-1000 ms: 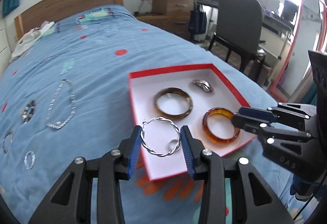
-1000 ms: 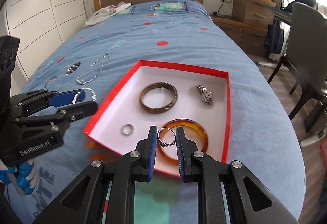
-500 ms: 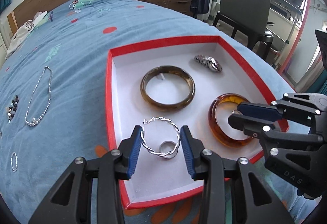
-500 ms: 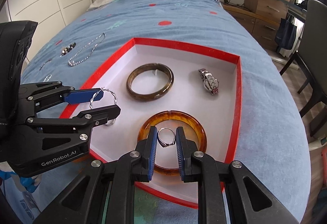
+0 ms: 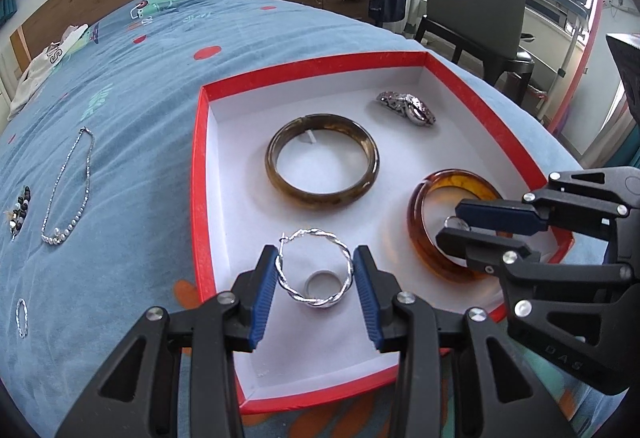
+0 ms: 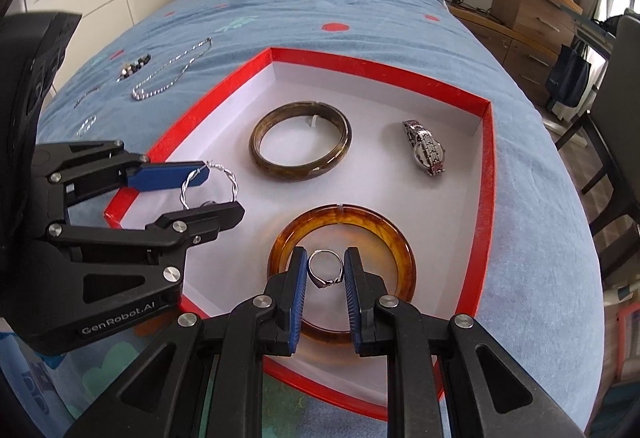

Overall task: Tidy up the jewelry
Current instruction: 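Carry the hoop and ring into the red box and release them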

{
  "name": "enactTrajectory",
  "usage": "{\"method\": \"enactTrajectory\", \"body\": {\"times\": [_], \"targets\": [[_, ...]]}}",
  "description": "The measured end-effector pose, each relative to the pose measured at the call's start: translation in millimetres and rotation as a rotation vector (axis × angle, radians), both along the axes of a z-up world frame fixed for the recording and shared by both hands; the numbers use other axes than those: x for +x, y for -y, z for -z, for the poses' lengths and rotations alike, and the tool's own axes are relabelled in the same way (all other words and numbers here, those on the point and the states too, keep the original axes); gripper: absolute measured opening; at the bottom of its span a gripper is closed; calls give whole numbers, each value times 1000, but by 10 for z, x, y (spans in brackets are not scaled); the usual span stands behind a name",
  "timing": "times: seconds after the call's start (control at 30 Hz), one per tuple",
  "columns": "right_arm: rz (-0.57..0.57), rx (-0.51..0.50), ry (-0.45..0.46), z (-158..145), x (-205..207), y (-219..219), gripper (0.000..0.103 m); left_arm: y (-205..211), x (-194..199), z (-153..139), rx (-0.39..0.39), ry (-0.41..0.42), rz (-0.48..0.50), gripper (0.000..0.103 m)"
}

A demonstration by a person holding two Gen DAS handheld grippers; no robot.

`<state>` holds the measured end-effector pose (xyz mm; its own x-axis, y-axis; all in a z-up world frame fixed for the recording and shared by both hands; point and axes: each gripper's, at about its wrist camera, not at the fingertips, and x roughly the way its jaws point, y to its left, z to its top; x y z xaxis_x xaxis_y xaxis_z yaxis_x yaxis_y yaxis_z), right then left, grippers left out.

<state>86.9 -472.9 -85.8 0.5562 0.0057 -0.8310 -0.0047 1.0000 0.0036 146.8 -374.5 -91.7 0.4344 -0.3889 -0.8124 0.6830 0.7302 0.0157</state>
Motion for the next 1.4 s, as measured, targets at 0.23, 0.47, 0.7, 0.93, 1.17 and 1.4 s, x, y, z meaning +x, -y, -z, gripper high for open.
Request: {"method": "enactTrajectory", "body": {"times": [0.23, 0.47, 0.7, 0.93, 1.17, 1.4], "targets": [[-10, -2, -8, 4, -13, 4, 18, 5, 4, 18, 2, 1, -2, 37], [-5, 4, -8, -26, -21, -9, 18, 2, 9, 21, 3, -1, -3, 37], [25, 8, -1, -75, -81, 58, 20, -20, 10, 19, 0, -13, -6, 37], [46, 13, 14, -145, -147, 90, 20, -27, -51, -20, 12, -9, 3, 37], [70, 21, 39, -242, -221, 103, 20, -37, -130, -179, -22, 5, 19, 39], [92, 15, 60, -383, -312, 107, 23, -54, -237, -356, -43, 25, 36, 41]]}}
